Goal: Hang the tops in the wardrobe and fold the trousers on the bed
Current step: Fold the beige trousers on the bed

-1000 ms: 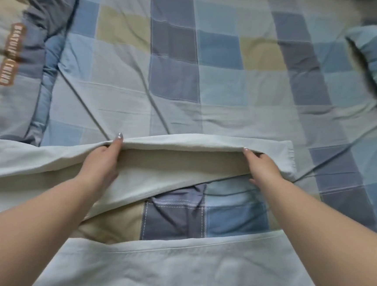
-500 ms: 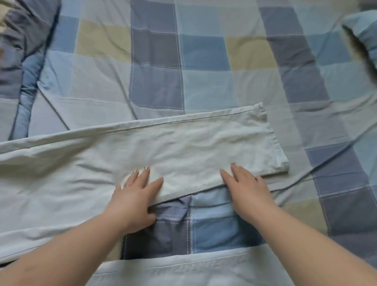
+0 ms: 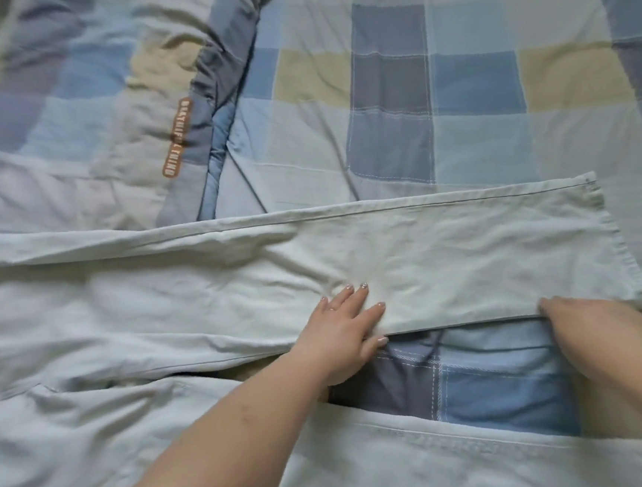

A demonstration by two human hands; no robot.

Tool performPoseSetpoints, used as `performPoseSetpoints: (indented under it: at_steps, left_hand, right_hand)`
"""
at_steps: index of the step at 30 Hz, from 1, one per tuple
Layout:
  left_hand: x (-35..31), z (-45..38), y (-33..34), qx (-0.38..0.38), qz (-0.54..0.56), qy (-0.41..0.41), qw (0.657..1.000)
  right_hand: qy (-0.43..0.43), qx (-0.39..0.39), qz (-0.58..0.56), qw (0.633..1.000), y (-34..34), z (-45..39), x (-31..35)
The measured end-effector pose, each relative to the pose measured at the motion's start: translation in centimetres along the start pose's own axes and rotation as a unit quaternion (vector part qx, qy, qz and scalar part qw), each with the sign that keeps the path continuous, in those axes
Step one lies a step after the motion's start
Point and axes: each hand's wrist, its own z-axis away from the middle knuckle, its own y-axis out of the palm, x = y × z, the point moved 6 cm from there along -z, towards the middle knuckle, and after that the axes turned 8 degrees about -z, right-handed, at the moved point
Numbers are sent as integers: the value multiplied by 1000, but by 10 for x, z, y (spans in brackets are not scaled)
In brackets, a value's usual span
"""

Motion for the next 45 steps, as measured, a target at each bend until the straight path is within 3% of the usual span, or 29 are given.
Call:
performPoseSetpoints:
  at_steps: [4,8,11,16,18,20,22,24,25,26,28,31,35,37,40,45]
  left_hand:
    - [40,24,-11,-16,15,-59,998]
    - [141,59,-28,-49,12,-167,985]
    - [219,95,-37,-70,34,-269,960]
    - [332,153,-43,-105,88,-345,929]
    - [370,171,-46,-155,162,-397,890]
    - [411,192,-44,-208,257,-456,826]
    - [443,209,-35,-235,394,-500,734]
    - [464,217,-23,-217,576,-510,601]
    - [473,220,-18,-196,632,-506,553]
    - [480,222,-15,-174,661,-498,534]
    - [493,224,-13,-146,665,-494,541]
    - [512,228,-11,-188,665,-490,532]
    - [524,224,-31,-302,660,-458,514]
    - [525,222,-44,-342,677,-435,485]
    - [521,222,-54,-326,734,-425,418]
    - [510,249,-63,-346,708,-484,380]
  right_hand:
    - [-84,4,-133,988,-36,-10,80]
    - [-144,-24,-222,964,-94,-30,184]
    - [-156,6,-289,945,-128,-43,259]
    - [-221,17,-336,915,-171,-45,380]
    - [-222,2,-332,917,-185,-54,409]
    - [-211,-9,-331,919,-197,-66,438]
    - [-201,-28,-324,924,-209,-74,460]
    - [-185,-60,-318,928,-222,-81,479]
    - [-175,-78,-309,932,-229,-84,487]
    - [-163,-100,-296,936,-236,-87,492]
    - [-150,-141,-239,949,-249,-92,497]
    - [-181,-140,-114,967,-258,-96,513]
    - [-177,-140,-171,959,-266,-95,506]
    - [-167,-155,-177,958,-273,-93,494]
    - [-161,-164,-148,962,-285,-85,473]
    - [-201,-154,-101,962,-299,-52,457]
